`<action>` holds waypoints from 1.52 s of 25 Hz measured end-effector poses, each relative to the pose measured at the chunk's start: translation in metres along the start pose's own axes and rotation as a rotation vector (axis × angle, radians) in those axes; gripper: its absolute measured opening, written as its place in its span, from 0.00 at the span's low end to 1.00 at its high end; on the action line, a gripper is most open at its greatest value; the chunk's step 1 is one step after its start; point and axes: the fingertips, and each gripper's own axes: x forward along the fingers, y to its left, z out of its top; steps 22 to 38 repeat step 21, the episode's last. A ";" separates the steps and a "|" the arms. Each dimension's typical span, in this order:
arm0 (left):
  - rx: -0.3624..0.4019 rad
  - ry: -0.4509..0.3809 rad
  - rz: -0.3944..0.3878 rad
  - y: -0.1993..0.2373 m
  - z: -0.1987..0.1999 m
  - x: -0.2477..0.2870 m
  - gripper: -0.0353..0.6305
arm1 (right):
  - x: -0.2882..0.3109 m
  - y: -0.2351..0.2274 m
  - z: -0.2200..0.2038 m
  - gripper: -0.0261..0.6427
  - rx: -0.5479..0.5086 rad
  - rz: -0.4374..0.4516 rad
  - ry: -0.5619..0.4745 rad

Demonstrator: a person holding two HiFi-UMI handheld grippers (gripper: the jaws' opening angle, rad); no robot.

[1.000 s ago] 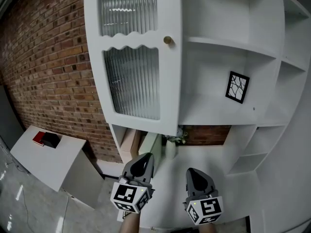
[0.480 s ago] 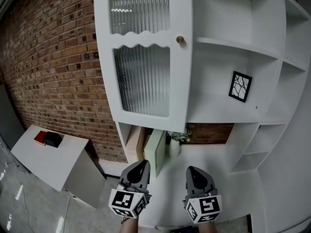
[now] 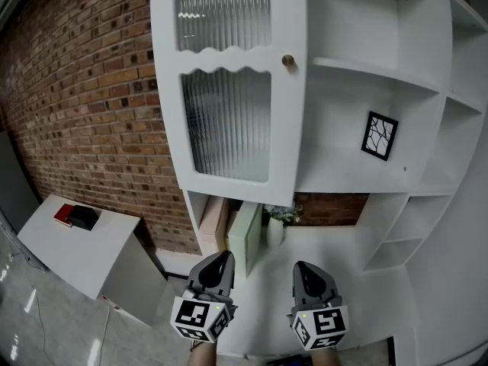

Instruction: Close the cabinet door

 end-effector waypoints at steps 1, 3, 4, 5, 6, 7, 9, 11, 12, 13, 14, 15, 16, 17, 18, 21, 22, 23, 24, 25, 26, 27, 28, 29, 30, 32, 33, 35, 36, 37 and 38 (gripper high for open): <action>0.002 0.001 0.001 0.000 0.000 0.000 0.09 | 0.000 0.000 0.000 0.04 0.002 0.000 0.000; 0.003 0.002 0.003 0.001 -0.001 0.000 0.09 | 0.000 -0.001 -0.001 0.04 0.004 -0.002 -0.001; 0.000 0.002 0.006 0.002 -0.001 -0.001 0.09 | 0.001 -0.001 -0.001 0.04 0.005 -0.001 -0.001; -0.004 0.002 0.011 0.003 -0.001 -0.001 0.09 | 0.001 0.000 -0.001 0.04 0.005 0.000 -0.001; -0.006 0.002 0.014 0.004 -0.001 -0.001 0.09 | 0.001 0.000 -0.001 0.04 0.006 0.001 -0.001; -0.006 0.002 0.015 0.004 -0.001 -0.001 0.09 | 0.001 0.000 -0.001 0.04 0.006 0.002 -0.001; -0.003 0.003 0.015 0.003 -0.001 -0.001 0.09 | 0.001 0.000 -0.001 0.04 0.007 0.004 -0.002; 0.004 0.003 0.018 0.003 -0.001 -0.001 0.09 | 0.002 -0.001 -0.001 0.04 0.008 0.007 -0.003; 0.012 0.003 0.020 0.002 -0.002 -0.001 0.09 | 0.002 -0.001 -0.001 0.04 0.009 0.008 -0.004; 0.021 0.003 0.022 0.002 -0.002 -0.001 0.09 | 0.002 -0.001 -0.002 0.04 0.010 0.010 -0.004; 0.027 0.004 0.024 0.002 -0.002 -0.001 0.09 | 0.002 -0.001 -0.002 0.04 0.011 0.012 -0.005; 0.029 0.005 0.026 0.002 -0.002 -0.001 0.09 | 0.001 -0.001 -0.002 0.04 0.011 0.014 -0.005; 0.028 0.006 0.027 0.002 -0.002 -0.002 0.09 | 0.001 -0.001 -0.002 0.04 0.011 0.015 -0.005; 0.027 0.006 0.028 0.002 -0.001 -0.002 0.09 | 0.001 -0.001 -0.001 0.04 0.012 0.015 -0.005; 0.027 0.007 0.030 0.002 -0.001 -0.002 0.09 | 0.000 -0.002 -0.001 0.04 0.013 0.015 -0.005; 0.030 0.007 0.037 0.003 -0.001 -0.001 0.09 | 0.000 -0.003 -0.001 0.04 0.014 0.015 -0.005; 0.030 0.007 0.037 0.003 -0.001 -0.001 0.09 | 0.000 -0.003 -0.001 0.04 0.014 0.015 -0.005; 0.030 0.007 0.037 0.003 -0.001 -0.001 0.09 | 0.000 -0.003 -0.001 0.04 0.014 0.015 -0.005; 0.030 0.007 0.037 0.003 -0.001 -0.001 0.09 | 0.000 -0.003 -0.001 0.04 0.014 0.015 -0.005; 0.030 0.007 0.037 0.003 -0.001 -0.001 0.09 | 0.000 -0.003 -0.001 0.04 0.014 0.015 -0.005; 0.030 0.007 0.037 0.003 -0.001 -0.001 0.09 | 0.000 -0.003 -0.001 0.04 0.014 0.015 -0.005; 0.030 0.007 0.037 0.003 -0.001 -0.001 0.09 | 0.000 -0.003 -0.001 0.04 0.014 0.015 -0.005; 0.030 0.007 0.037 0.003 -0.001 -0.001 0.09 | 0.000 -0.003 -0.001 0.04 0.014 0.015 -0.005; 0.030 0.007 0.037 0.003 -0.001 -0.001 0.09 | 0.000 -0.003 -0.001 0.04 0.014 0.015 -0.005; 0.030 0.007 0.037 0.003 -0.001 -0.001 0.09 | 0.000 -0.003 -0.001 0.04 0.014 0.015 -0.005; 0.030 0.007 0.037 0.003 -0.001 -0.001 0.09 | 0.000 -0.003 -0.001 0.04 0.014 0.015 -0.005; 0.030 0.007 0.037 0.003 -0.001 -0.001 0.09 | 0.000 -0.003 -0.001 0.04 0.014 0.015 -0.005; 0.030 0.007 0.037 0.003 -0.001 -0.001 0.09 | 0.000 -0.003 -0.001 0.04 0.014 0.015 -0.005; 0.030 0.007 0.037 0.003 -0.001 -0.001 0.09 | 0.000 -0.003 -0.001 0.04 0.014 0.015 -0.005; 0.030 0.007 0.037 0.003 -0.001 -0.001 0.09 | 0.000 -0.003 -0.001 0.04 0.014 0.015 -0.005; 0.030 0.007 0.037 0.003 -0.001 -0.001 0.09 | 0.000 -0.003 -0.001 0.04 0.014 0.015 -0.005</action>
